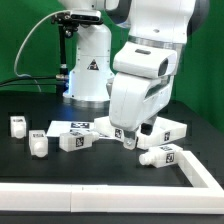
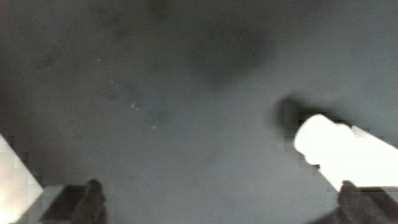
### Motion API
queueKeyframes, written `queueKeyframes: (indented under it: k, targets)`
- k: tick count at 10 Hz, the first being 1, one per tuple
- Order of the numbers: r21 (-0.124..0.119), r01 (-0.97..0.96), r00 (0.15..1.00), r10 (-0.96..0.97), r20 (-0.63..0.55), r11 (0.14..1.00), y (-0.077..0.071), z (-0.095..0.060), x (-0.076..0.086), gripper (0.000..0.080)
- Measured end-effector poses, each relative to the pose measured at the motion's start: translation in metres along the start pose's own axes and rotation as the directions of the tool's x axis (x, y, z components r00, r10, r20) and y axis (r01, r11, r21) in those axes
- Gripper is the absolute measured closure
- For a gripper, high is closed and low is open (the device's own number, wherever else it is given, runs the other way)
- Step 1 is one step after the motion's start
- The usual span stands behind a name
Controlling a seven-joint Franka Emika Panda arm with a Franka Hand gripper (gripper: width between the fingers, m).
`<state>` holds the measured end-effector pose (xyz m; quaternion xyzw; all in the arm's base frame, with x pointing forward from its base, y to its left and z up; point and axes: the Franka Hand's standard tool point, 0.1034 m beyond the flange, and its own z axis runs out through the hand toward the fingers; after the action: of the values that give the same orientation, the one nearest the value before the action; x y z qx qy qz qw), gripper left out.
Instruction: Assemble one leg
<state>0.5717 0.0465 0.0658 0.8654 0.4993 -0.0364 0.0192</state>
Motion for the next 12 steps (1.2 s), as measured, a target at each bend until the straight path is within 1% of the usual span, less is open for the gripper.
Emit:
queueKeyframes:
  k: [6, 7, 8, 9, 10, 12]
  targets:
    - [0.003, -0.003, 1.000, 0.003, 0.000, 1.000, -0.002, 0.001, 0.000, 0.0150]
    - [-0.004, -0.068, 0.998, 0.068, -0.017, 0.998, -0.012, 0.001, 0.007, 0.0150]
    - [0.000, -0.080, 0.997, 0.080, -0.016, 0.997, -0.028, -0.001, 0.017, 0.0150]
    - [0.000, -0.094, 0.995, 0.094, -0.016, 0.996, -0.040, -0.003, 0.028, 0.0150]
    - [-0.004, -0.088, 0.996, 0.088, -0.024, 0.996, -0.046, -0.003, 0.036, 0.0150]
    - [-0.003, -0.091, 0.996, 0.091, -0.023, 0.996, -0.044, -0.002, 0.033, 0.0150]
